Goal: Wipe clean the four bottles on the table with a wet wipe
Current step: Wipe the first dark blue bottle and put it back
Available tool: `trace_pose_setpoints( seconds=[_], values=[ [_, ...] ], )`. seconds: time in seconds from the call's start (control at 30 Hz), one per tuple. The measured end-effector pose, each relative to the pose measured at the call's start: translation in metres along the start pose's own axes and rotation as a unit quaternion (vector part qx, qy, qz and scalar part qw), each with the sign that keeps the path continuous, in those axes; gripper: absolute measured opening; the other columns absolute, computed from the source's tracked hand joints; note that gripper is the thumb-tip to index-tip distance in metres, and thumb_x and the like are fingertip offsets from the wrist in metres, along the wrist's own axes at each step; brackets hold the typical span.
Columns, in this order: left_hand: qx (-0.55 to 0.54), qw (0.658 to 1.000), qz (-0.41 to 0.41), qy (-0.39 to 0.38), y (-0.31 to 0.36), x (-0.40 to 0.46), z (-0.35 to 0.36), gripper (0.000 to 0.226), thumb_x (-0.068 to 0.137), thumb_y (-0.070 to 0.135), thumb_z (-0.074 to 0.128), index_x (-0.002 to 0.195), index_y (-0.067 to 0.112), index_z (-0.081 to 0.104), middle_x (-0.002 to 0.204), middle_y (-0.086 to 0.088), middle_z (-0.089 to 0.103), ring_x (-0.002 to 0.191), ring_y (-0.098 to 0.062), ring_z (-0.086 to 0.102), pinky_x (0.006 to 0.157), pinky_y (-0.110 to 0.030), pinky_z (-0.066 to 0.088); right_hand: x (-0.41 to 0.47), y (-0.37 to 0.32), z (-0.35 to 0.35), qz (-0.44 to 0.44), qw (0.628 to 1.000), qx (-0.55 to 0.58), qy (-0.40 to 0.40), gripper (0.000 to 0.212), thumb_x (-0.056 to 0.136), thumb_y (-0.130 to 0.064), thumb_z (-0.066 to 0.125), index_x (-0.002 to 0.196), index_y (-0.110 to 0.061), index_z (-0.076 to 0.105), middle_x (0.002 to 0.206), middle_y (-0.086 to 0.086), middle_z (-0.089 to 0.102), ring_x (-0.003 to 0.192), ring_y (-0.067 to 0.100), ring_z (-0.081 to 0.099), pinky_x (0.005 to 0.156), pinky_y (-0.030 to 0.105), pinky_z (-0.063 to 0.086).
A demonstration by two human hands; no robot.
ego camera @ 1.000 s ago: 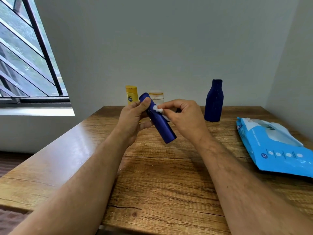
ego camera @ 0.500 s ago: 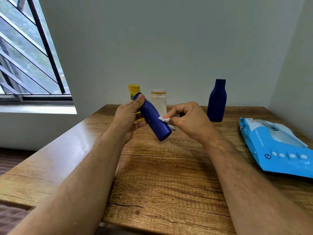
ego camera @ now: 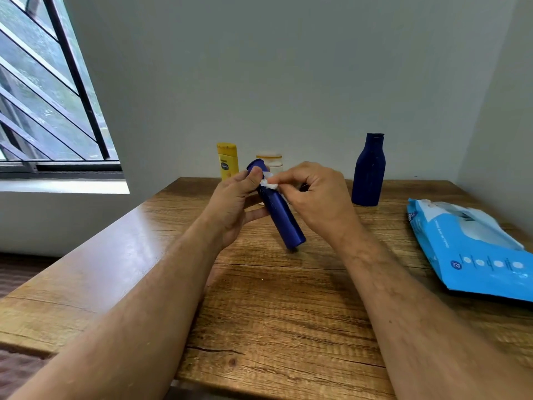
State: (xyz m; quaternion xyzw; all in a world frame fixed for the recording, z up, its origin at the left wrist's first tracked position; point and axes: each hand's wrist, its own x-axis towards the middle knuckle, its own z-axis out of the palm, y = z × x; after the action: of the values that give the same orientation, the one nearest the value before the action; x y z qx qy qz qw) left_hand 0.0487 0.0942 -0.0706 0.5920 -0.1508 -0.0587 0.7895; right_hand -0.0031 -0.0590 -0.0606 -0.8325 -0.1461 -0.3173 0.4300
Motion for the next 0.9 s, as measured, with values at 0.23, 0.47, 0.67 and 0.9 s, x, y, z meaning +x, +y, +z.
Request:
trace_pose_setpoints(
  seconds=[0.23, 0.47, 0.67, 0.9],
  values=[
    [-0.073, 0.989, 0.055, 0.117, 0.002, 0.003, -0.012, 0.028, 0.100, 0.031, 0.057, 0.116, 0.010, 0.062, 0.109, -0.010, 0.071, 0.107, -0.029, 0.069, 0.082, -0.043, 0.061, -0.006, 0.009, 0.000, -0.012, 0.999, -0.043, -0.017, 0.017, 0.084, -0.012, 0.072, 0.089, -0.026, 0.080, 0.081, -0.014, 0.066, 0.073, 0.004, 0.059, 0.061, 0.011, 0.043],
    [-0.079, 0.986, 0.061, 0.135, 0.002, 0.004, -0.013, 0.032, 0.100, 0.032, 0.056, 0.123, 0.009, 0.059, 0.111, -0.010, 0.069, 0.111, -0.030, 0.067, 0.084, -0.043, 0.061, -0.007, 0.008, -0.002, -0.019, 0.996, -0.080, -0.037, 0.018, 0.086, -0.014, 0.070, 0.093, -0.027, 0.079, 0.085, -0.015, 0.062, 0.074, 0.003, 0.056, 0.061, 0.009, 0.039],
    [-0.011, 0.997, 0.030, 0.071, -0.006, 0.002, 0.003, 0.033, 0.097, 0.034, 0.060, 0.120, 0.010, 0.064, 0.110, -0.008, 0.073, 0.102, -0.024, 0.070, 0.072, -0.033, 0.060, -0.004, 0.001, 0.001, -0.042, 0.997, -0.069, -0.011, 0.018, 0.093, -0.019, 0.065, 0.105, -0.023, 0.077, 0.097, -0.011, 0.064, 0.087, 0.001, 0.057, 0.073, 0.008, 0.042],
    [-0.060, 0.986, 0.014, 0.156, 0.002, 0.005, -0.011, 0.027, 0.097, 0.035, 0.062, 0.114, 0.013, 0.062, 0.115, -0.010, 0.071, 0.103, -0.026, 0.071, 0.069, -0.034, 0.062, -0.005, 0.004, 0.000, -0.001, 0.997, -0.058, -0.045, 0.017, 0.087, -0.015, 0.070, 0.094, -0.028, 0.079, 0.082, -0.022, 0.062, 0.076, -0.009, 0.056, 0.064, 0.006, 0.040]
  ],
)
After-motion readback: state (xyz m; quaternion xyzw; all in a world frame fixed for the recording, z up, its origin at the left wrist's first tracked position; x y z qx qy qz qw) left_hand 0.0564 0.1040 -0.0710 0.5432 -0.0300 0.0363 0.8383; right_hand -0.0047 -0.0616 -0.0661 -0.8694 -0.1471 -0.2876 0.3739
